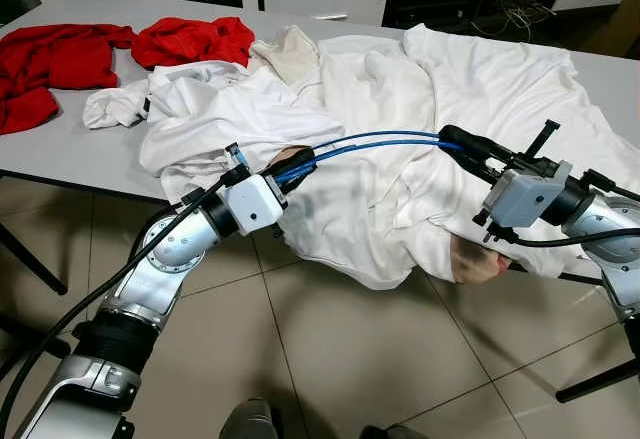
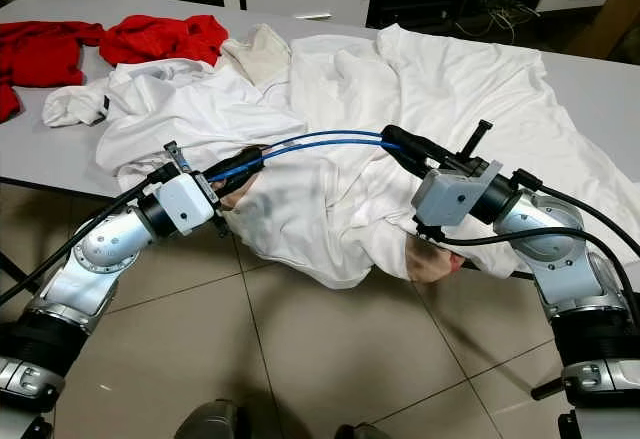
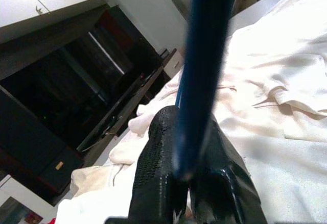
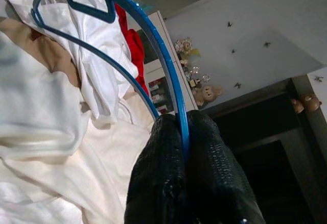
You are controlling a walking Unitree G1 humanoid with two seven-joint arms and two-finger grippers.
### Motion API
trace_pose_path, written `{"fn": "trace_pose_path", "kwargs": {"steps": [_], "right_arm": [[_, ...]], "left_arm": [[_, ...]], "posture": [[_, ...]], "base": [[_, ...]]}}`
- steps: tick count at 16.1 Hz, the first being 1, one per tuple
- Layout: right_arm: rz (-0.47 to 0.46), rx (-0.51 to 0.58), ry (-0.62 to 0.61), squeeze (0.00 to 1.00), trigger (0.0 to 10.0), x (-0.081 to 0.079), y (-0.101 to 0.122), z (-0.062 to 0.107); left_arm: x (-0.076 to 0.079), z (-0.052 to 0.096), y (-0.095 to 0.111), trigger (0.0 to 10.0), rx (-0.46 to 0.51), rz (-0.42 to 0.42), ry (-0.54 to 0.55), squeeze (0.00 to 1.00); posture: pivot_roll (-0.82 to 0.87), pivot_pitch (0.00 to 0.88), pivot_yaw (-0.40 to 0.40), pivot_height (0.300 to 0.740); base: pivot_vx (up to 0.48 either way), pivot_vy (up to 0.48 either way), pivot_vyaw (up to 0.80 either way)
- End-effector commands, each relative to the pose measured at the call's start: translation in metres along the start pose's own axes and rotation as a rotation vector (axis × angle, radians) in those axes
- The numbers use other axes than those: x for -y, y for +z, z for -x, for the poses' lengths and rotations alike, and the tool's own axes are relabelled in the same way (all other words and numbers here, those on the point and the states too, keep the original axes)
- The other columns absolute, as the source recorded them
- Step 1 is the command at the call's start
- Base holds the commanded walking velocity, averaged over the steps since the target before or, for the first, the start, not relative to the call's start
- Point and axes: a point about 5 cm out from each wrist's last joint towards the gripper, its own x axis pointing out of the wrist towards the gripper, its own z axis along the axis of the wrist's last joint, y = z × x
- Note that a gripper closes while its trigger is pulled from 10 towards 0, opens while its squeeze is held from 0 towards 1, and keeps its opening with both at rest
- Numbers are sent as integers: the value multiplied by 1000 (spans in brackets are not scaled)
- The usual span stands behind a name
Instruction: Hang hanger
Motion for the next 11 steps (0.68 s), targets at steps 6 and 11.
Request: {"fn": "trace_pose_path", "kwargs": {"steps": [6,11], "right_arm": [[6,34,66,0,10000,6,9,-5],[-76,-2,156,984,10000,2,6,1]], "left_arm": [[5,1,-3,0,-21,-7,-20,0],[6,1,-4,0,-27,-15,-24,0]], "posture": [[185,36,-4,740],[184,30,-5,740]], "base": [[0,0,0],[0,0,0]]}}
